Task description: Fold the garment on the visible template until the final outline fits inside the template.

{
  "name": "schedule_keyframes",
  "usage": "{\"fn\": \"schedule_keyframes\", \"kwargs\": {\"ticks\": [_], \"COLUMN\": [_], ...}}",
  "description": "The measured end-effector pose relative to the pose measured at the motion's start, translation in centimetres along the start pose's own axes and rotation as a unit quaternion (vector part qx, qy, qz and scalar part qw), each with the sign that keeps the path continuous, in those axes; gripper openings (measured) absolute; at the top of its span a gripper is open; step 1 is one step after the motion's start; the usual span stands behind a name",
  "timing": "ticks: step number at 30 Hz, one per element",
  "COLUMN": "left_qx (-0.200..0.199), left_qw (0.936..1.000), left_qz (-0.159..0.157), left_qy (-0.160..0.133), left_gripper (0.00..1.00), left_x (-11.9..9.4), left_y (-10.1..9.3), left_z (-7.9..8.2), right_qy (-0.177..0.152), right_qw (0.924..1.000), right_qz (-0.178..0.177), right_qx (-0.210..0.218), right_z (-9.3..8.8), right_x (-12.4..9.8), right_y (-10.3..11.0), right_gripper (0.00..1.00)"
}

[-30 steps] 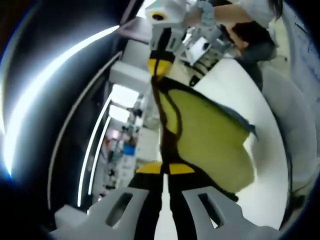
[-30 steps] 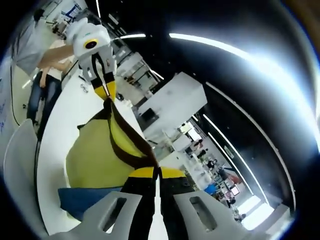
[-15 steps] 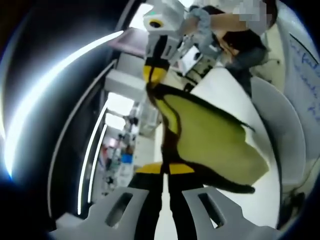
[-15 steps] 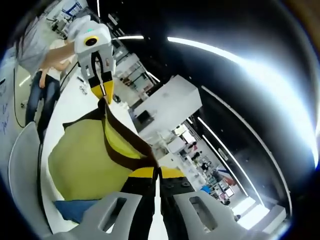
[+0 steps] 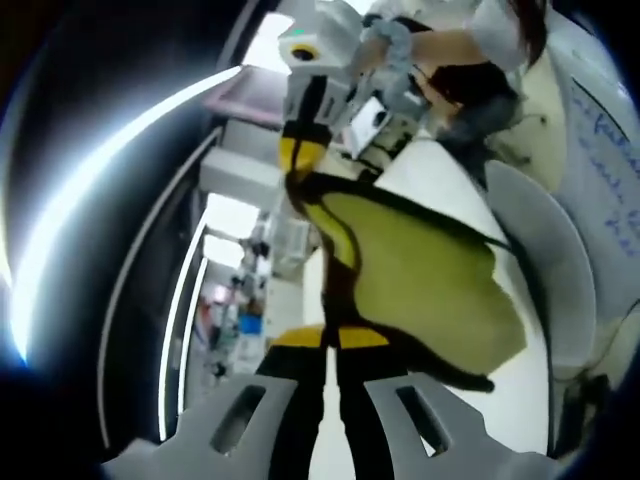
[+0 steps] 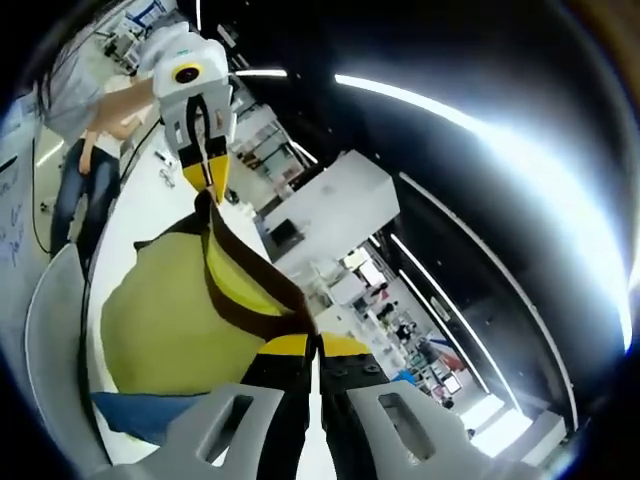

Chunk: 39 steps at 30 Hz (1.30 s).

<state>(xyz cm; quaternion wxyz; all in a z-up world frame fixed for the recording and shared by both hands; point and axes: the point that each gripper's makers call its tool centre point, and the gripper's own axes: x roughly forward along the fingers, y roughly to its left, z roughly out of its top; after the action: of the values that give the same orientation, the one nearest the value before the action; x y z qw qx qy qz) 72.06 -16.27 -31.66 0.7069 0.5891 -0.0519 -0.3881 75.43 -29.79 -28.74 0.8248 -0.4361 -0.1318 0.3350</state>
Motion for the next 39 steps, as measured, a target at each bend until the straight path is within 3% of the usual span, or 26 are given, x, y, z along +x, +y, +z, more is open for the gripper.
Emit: {"fn": "schedule_keyframes", "kwargs": {"ticks": [4,13,21,28,35,39], "left_qx": [-0.007,-0.049,-0.073,-0.072,-0.097,-0.126], "left_qw": [0.9999,0.9971,0.9952,0.9948,0.9919,0.9887], "left_qz": [-0.015,-0.056,-0.056,-0.044,-0.033,-0.033], "left_qy": [0.002,0.013,0.033,0.057,0.076,0.074], "left_gripper": [0.00,0.00,0.00,0.00,0.00,0.00], "left_x": [0.5,2.8,5.1,7.2,10.1,11.3], "left_y": [-1.1,-4.3,-4.7,-4.6,-4.2,-4.0], "left_z": [-0.1,-2.7,-5.4,-8.0,-11.5,-12.6], "right_qy": [0.005,0.025,0.036,0.054,0.074,0.082], "right_qw": [0.9999,0.9979,0.9950,0.9918,0.9881,0.9864], "right_qz": [0.006,0.046,0.072,0.091,0.104,0.107], "right_qx": [0.009,0.039,0.058,0.072,0.086,0.094], "right_z": [-0.8,-4.1,-6.4,-8.9,-11.5,-12.6], "right_x": [0.3,2.6,5.0,7.1,9.6,11.0], "right_y": [1.0,4.1,5.7,6.4,6.9,6.9], "right_gripper": [0.02,0.02,0.02,0.02,0.02,0.02]}}
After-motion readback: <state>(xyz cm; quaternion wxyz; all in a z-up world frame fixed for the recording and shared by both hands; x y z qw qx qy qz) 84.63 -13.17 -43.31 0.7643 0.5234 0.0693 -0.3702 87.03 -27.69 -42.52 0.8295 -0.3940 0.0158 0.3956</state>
